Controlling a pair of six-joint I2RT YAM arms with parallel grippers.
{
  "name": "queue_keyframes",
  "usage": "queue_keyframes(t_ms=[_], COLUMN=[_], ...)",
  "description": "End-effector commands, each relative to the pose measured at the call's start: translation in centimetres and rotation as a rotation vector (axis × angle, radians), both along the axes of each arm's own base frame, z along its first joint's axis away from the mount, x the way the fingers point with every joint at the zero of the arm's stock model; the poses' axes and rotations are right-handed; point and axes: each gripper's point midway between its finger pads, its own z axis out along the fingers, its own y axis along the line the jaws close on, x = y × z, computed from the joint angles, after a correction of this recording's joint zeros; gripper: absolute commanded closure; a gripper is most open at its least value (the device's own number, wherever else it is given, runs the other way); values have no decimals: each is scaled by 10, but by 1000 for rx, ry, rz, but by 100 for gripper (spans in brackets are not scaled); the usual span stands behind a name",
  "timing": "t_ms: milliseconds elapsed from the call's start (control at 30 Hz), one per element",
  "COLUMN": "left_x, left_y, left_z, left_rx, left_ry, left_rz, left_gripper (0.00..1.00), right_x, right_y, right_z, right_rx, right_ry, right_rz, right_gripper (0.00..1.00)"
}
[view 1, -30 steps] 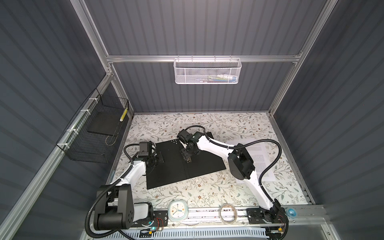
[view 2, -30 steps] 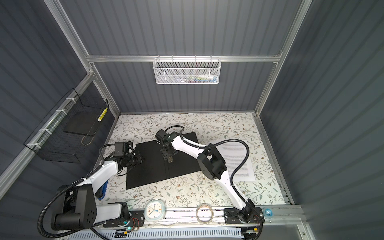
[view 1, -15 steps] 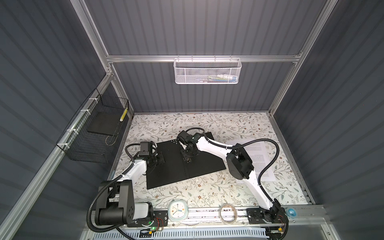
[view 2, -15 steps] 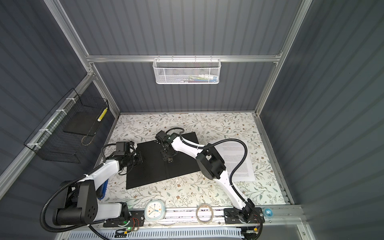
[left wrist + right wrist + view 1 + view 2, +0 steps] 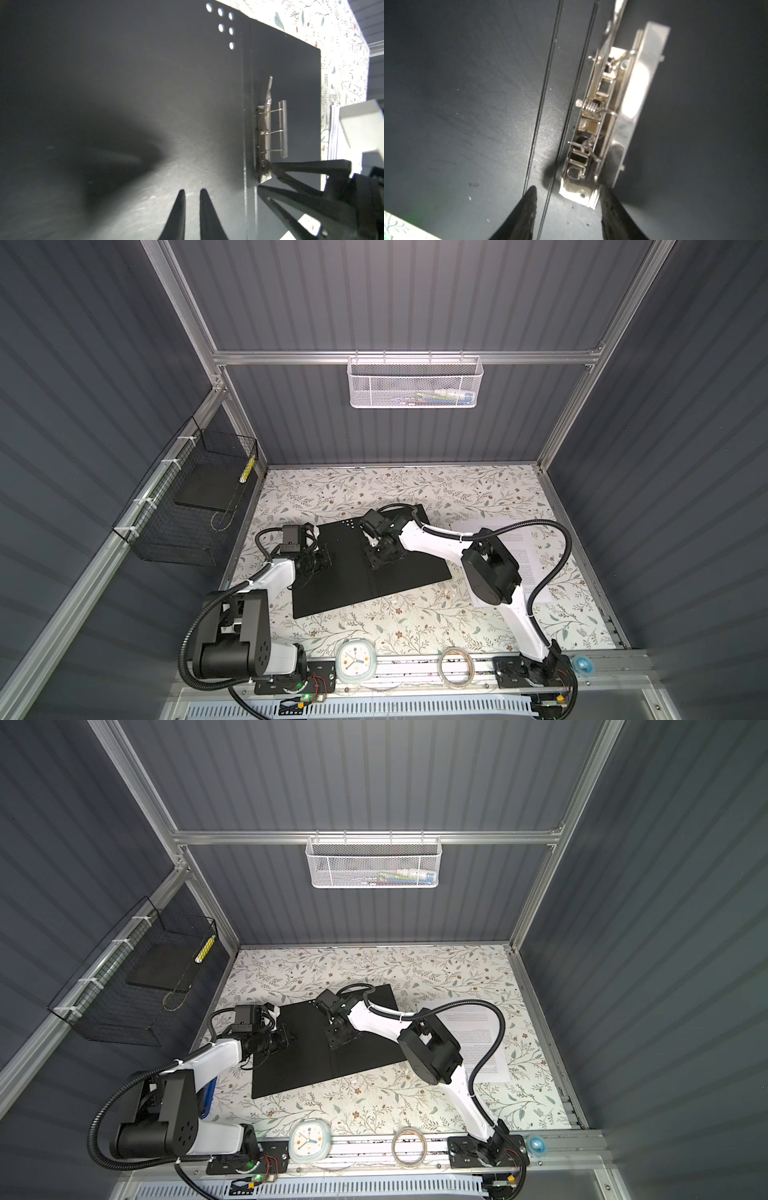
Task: Put the files into the folder
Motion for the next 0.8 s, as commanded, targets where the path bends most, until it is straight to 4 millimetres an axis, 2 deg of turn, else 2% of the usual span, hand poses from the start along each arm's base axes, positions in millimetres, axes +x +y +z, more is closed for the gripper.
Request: queue_keyframes(t_ms=[0,233,333,433,500,567,667,733,767], left_x=[4,15,22,28,31,33,37,45,47], left_y=[-8,-13,-16,-27,-41,-60,-87,-100,-113], left_z=[6,16,29,48,63,80,105,117,122], left_rx=[-38,-68,-86,-81,-31,10,-44,-27,-1], left_ry=[-24,-54,-79,-115,-144,-176,-213,-255,-277], left_rz=[-28,-38,-43,-73,-106,-148,-163,-139,-153], left_gripper=[83,83,79,74,69,62,55,51,48], right_x=[-10,-22,-19,-6,6,15,22,21,20], right_y=[10,12,5,-16,-42,-76,-138,-175,-194], right_z=[3,21,46,78,103,116,120,117,117], right_rx=[40,105,161,242,310,338,316,300,299], right_ry=[28,25,-32,-101,-156,-193,-222,-230,-233], right_rz=[9,31,33,-2,-47,-101,-196,-261,-293], right_gripper=[50,49,45,42,41,38,35,34,33])
